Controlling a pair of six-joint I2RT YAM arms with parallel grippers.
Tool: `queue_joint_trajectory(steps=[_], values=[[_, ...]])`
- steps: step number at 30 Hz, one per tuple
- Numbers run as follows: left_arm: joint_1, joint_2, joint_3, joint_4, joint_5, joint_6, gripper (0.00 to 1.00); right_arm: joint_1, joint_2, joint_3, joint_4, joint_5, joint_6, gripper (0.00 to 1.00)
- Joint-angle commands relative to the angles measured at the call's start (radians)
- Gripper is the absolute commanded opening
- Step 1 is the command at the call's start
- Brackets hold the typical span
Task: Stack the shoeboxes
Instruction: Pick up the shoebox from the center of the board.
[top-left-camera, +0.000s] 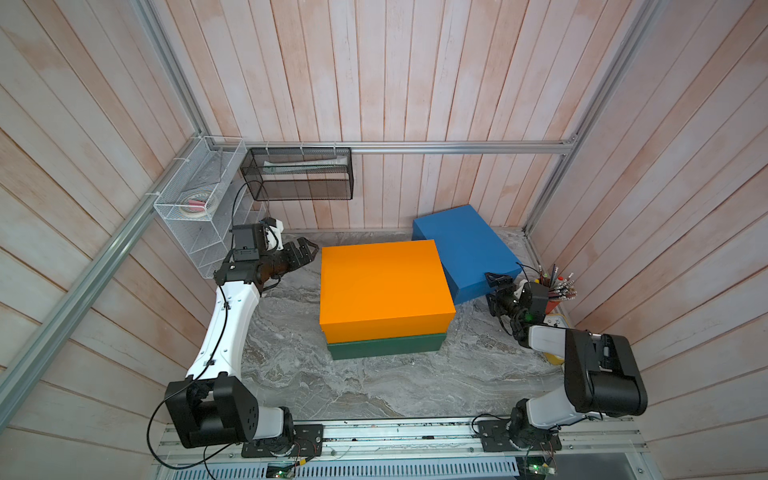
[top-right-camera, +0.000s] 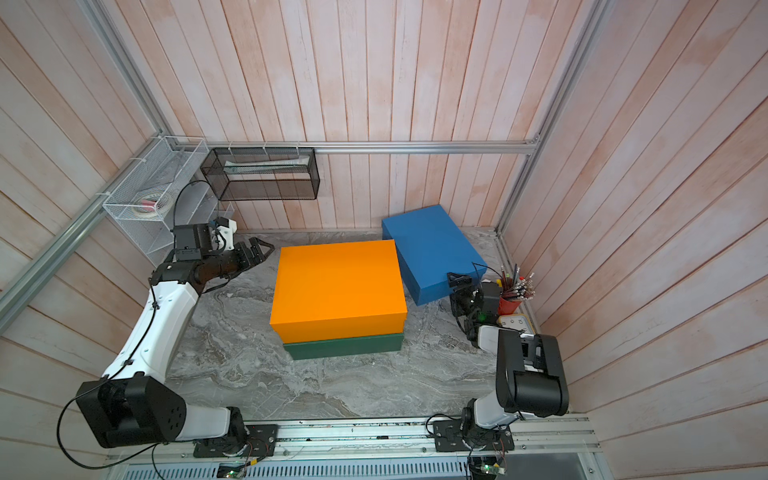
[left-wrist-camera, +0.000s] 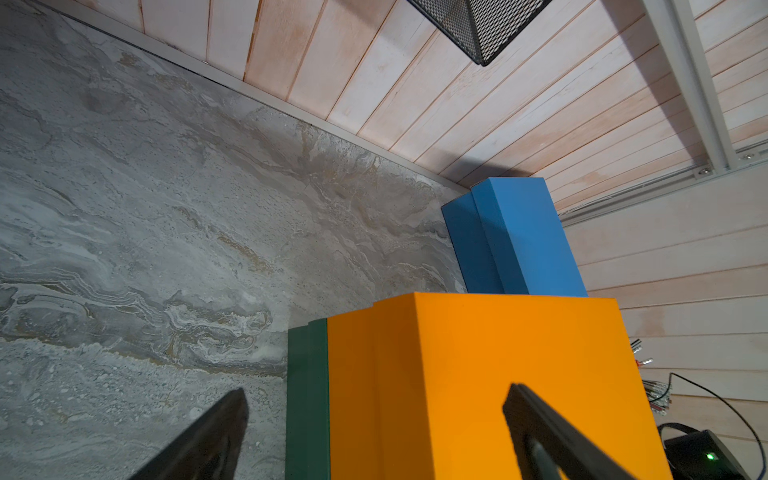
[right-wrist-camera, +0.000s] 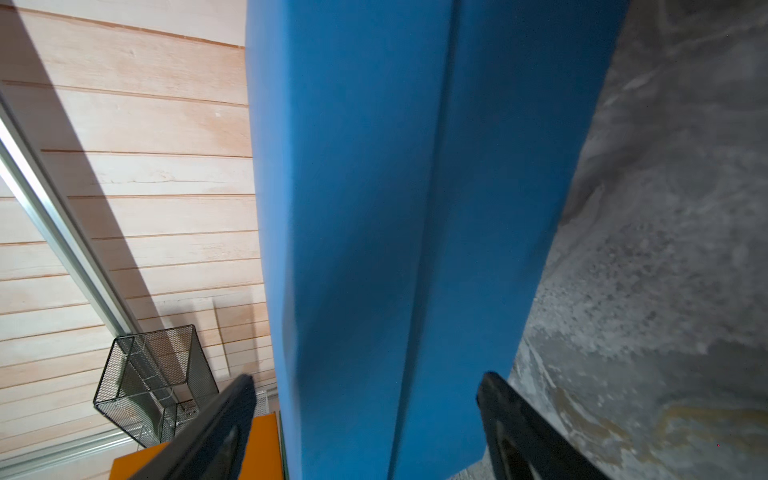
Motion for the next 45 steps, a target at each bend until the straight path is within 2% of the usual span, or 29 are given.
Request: queue_joint_trajectory(steps=[1, 12, 17, 30, 37, 45], values=[[0.010, -0.016, -0.008, 0.019, 0.019, 0.028, 1.00, -0.008, 0.027, 0.004, 0.087, -0.018, 0.019, 0.82], [0.024, -0.008, -0.004, 0.020, 0.033, 0.036, 1.00, -0.010, 0.109, 0.001, 0.224, -0.028, 0.047, 0.71], [0.027, -0.005, -0.005, 0.023, 0.033, 0.038, 1.00, -0.009, 0.136, -0.004, 0.295, -0.019, 0.059, 0.63], [0.032, 0.000, 0.006, 0.016, 0.032, 0.047, 1.00, -0.009, 0.197, 0.007, 0.347, -0.053, 0.056, 0.50], [0.034, 0.005, 0.011, 0.016, 0.033, 0.046, 1.00, -0.014, 0.205, 0.014, 0.327, -0.153, 0.027, 0.42], [0.033, -0.001, 0.009, 0.022, 0.038, 0.039, 1.00, -0.039, 0.240, 0.021, 0.338, -0.333, -0.001, 0.38]])
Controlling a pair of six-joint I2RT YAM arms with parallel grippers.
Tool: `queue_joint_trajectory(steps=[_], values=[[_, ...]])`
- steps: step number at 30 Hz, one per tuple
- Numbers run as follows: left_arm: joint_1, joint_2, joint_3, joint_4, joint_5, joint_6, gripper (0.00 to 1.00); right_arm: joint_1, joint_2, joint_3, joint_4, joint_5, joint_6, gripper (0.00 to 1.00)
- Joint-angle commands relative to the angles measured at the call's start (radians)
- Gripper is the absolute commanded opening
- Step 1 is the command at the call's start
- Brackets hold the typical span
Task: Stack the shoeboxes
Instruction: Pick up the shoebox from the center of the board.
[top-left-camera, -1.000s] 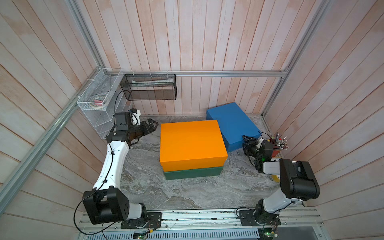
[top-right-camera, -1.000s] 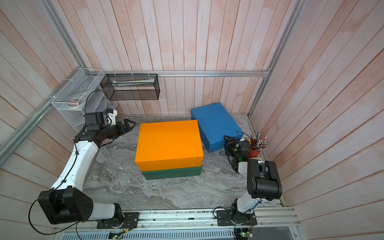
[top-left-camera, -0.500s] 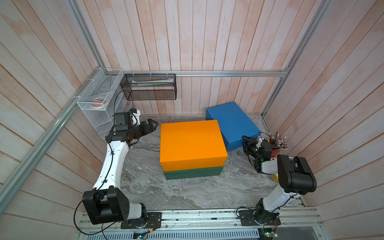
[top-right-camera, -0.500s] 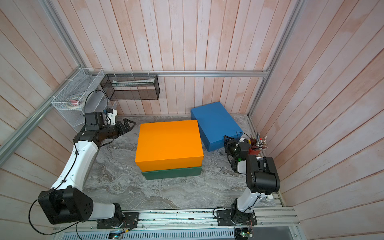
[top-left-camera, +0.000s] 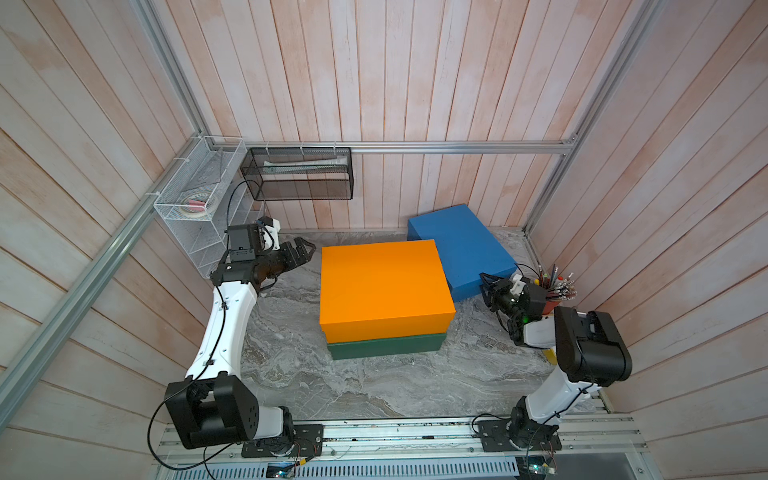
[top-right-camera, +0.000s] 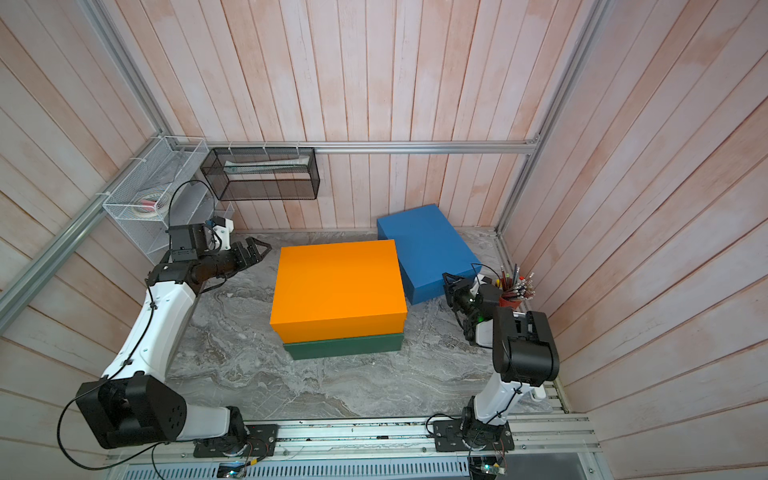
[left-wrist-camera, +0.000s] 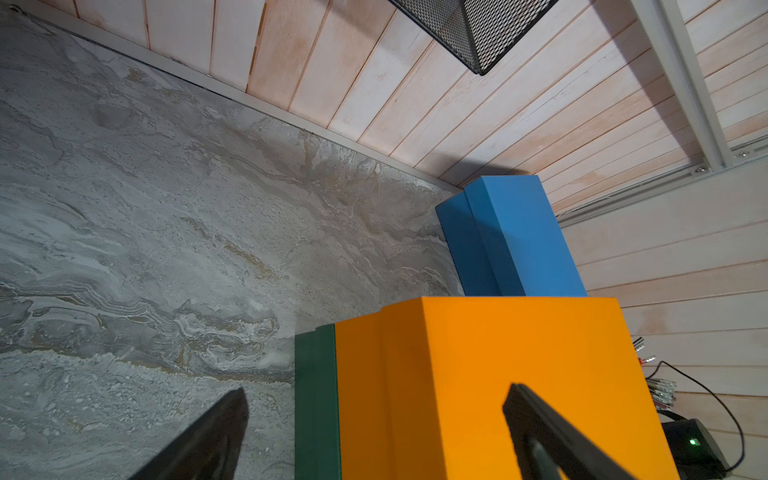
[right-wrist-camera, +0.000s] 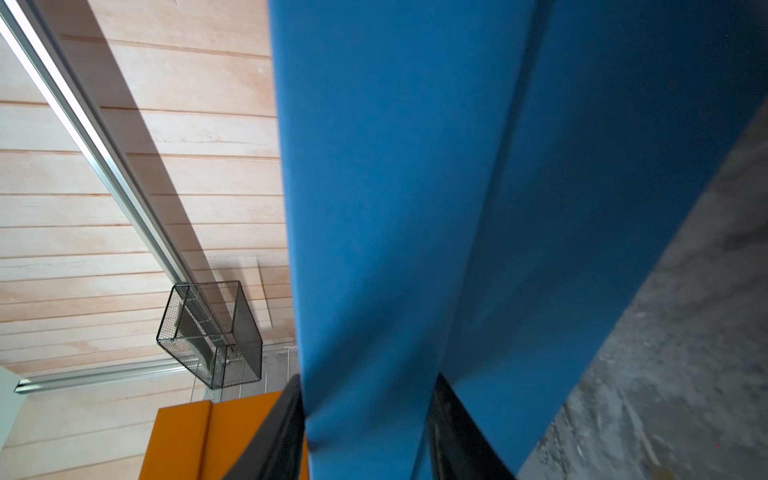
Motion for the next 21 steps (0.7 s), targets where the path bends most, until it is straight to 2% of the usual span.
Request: queue_joint_trajectory(steps=[1, 7, 17, 21], values=[[0.005, -0.001, 0.008, 0.016, 0.014, 0.010, 1.00, -0.018, 0.025, 0.012, -0.007, -0.140, -0.058, 0.37], [0.006, 0.011, 0.020, 0.020, 0.023, 0.013, 1.00, -0.067, -0.015, 0.020, -0.123, -0.211, -0.139, 0.36], [0.005, 0.045, 0.068, 0.010, 0.004, 0.046, 1.00, -0.080, 0.057, 0.302, -0.613, -0.380, -0.488, 0.35], [0.005, 0.058, 0.084, 0.013, -0.028, 0.068, 1.00, -0.083, 0.123, 0.392, -0.708, -0.440, -0.554, 0.34]])
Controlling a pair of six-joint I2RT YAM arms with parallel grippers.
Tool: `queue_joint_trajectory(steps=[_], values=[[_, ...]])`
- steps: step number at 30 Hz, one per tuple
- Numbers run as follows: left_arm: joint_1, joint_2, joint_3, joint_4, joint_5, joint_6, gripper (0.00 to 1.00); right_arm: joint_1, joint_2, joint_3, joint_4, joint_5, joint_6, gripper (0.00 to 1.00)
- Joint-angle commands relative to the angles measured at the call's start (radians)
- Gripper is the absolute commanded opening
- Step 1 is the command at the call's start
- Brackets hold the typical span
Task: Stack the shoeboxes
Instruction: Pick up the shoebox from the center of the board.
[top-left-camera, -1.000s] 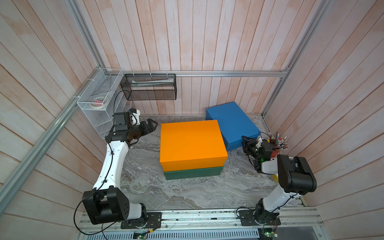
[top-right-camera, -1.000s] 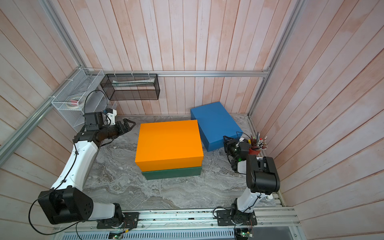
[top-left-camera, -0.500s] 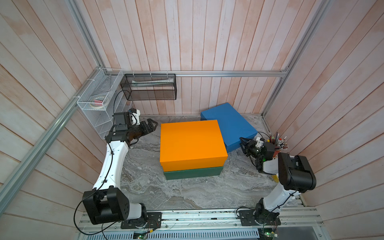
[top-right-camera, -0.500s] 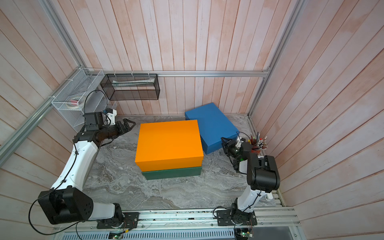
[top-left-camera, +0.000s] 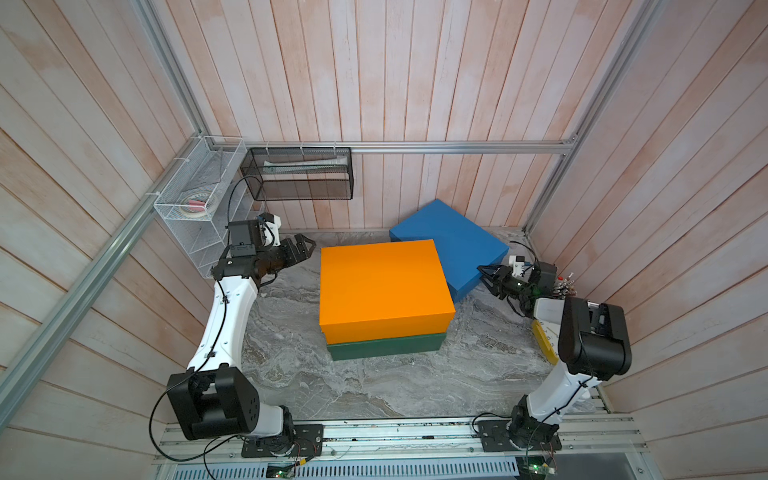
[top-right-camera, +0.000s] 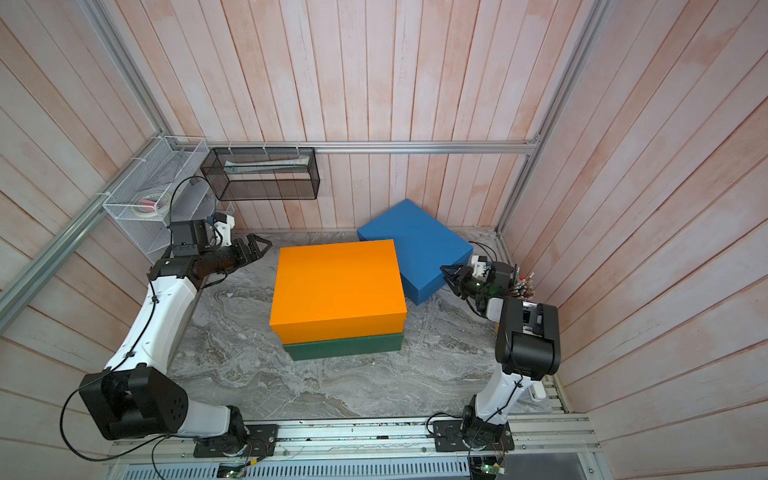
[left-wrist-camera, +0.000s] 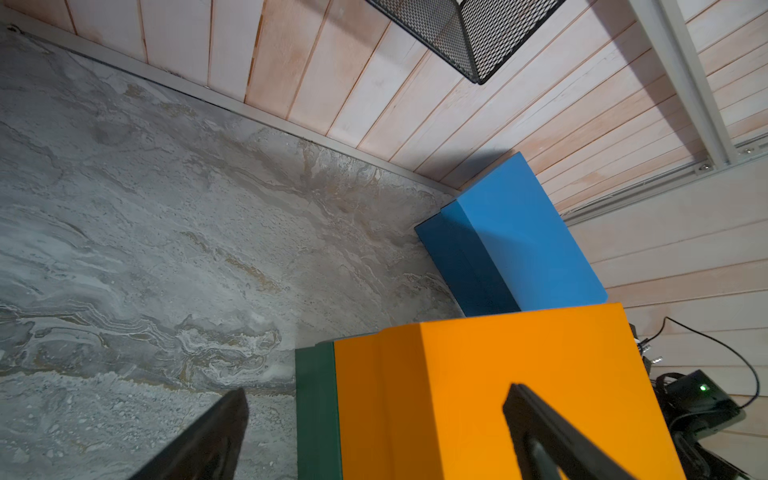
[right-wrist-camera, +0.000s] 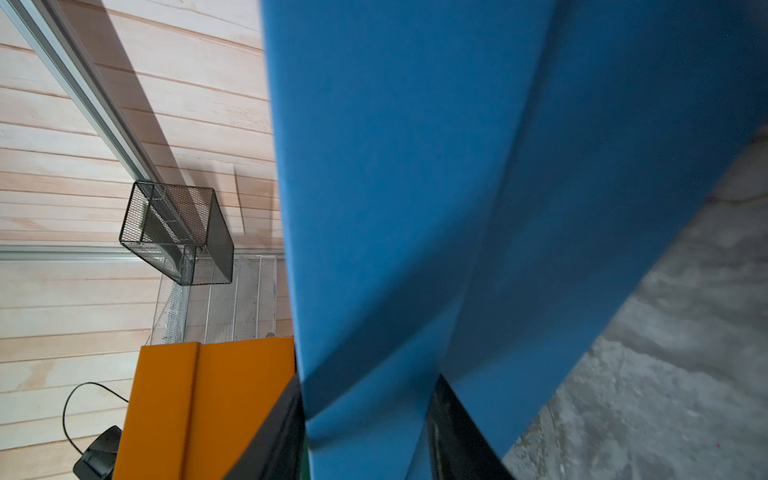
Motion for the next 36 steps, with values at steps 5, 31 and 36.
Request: queue_joint_trajectory(steps=[5, 31, 36], values=[[0.006, 0.047, 0.065, 0.008, -0.063, 0.064, 1.00, -0.002, 0.133, 0.196, -0.409, -0.108, -0.297, 0.35], [0.006, 0.210, 0.119, 0.050, -0.075, 0.073, 1.00, -0.001, 0.441, 0.837, -0.942, 0.029, -0.581, 0.51], [0.003, 0.232, 0.115, 0.068, -0.057, 0.076, 1.00, 0.002, 0.462, 0.878, -0.936, 0.075, -0.569, 0.65]])
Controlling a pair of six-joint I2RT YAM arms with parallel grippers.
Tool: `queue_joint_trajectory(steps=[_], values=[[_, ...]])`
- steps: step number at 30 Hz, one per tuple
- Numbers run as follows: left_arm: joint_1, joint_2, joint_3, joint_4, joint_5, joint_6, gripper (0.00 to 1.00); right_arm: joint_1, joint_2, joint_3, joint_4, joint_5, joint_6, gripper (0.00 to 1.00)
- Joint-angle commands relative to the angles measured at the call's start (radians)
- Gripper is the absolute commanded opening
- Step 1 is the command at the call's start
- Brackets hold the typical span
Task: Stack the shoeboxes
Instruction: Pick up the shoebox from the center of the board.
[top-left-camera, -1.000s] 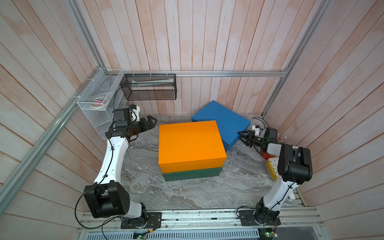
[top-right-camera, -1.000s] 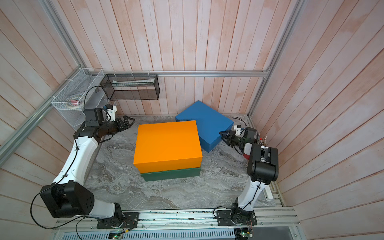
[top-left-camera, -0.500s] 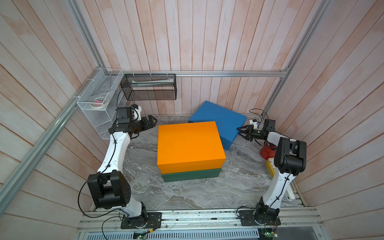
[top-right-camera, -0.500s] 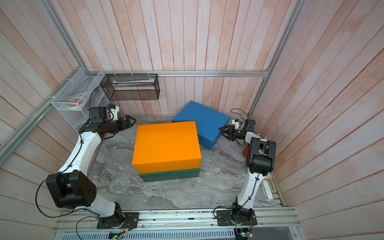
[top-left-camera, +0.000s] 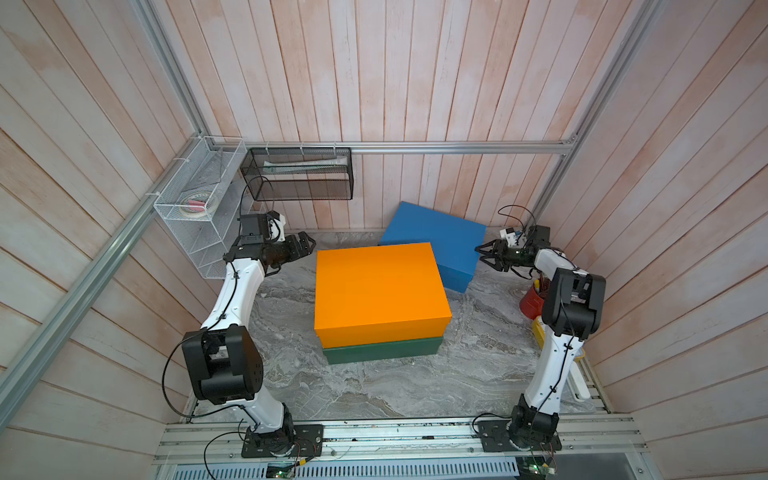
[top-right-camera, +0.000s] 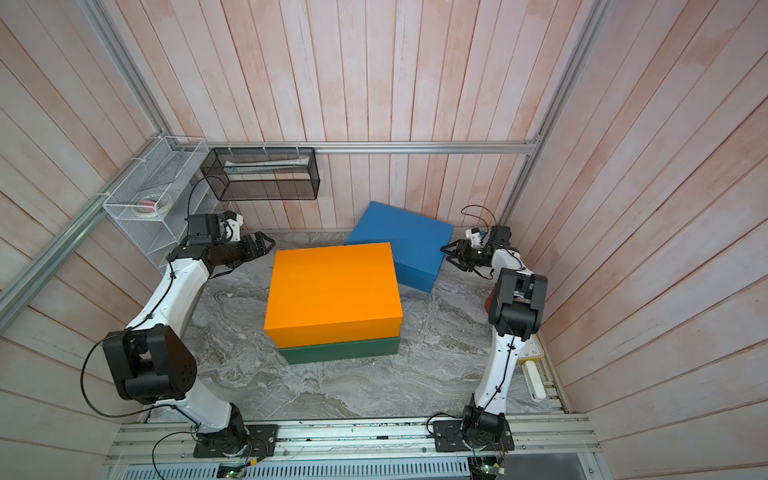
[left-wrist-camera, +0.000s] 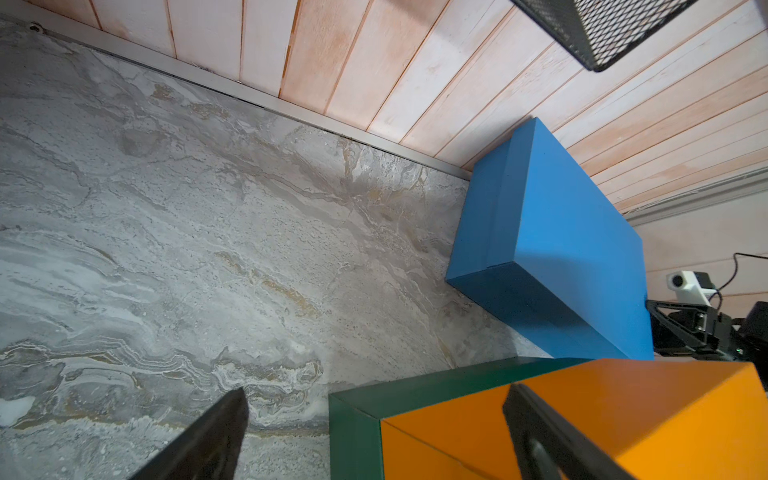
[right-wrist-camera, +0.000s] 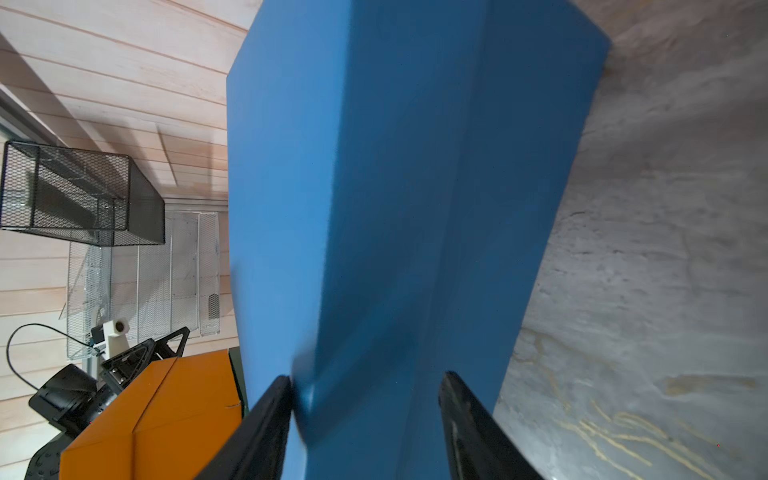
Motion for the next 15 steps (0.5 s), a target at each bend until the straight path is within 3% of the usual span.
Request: queue_joint_trajectory(steps=[1, 7, 15], values=[[0.000, 0.017, 0.022, 0.035, 0.009, 0.021, 1.00, 0.006, 0.047, 0.041, -0.046, 0.102, -0.031, 0.67], [-0.026, 0.048, 0.028, 0.068, 0.001, 0.043, 1.00, 0.032, 0.057, 0.079, -0.011, 0.152, -0.012, 0.82], [-0.037, 0.111, 0.064, 0.102, 0.020, 0.052, 1.00, 0.093, 0.116, 0.186, 0.044, 0.192, 0.035, 0.85]])
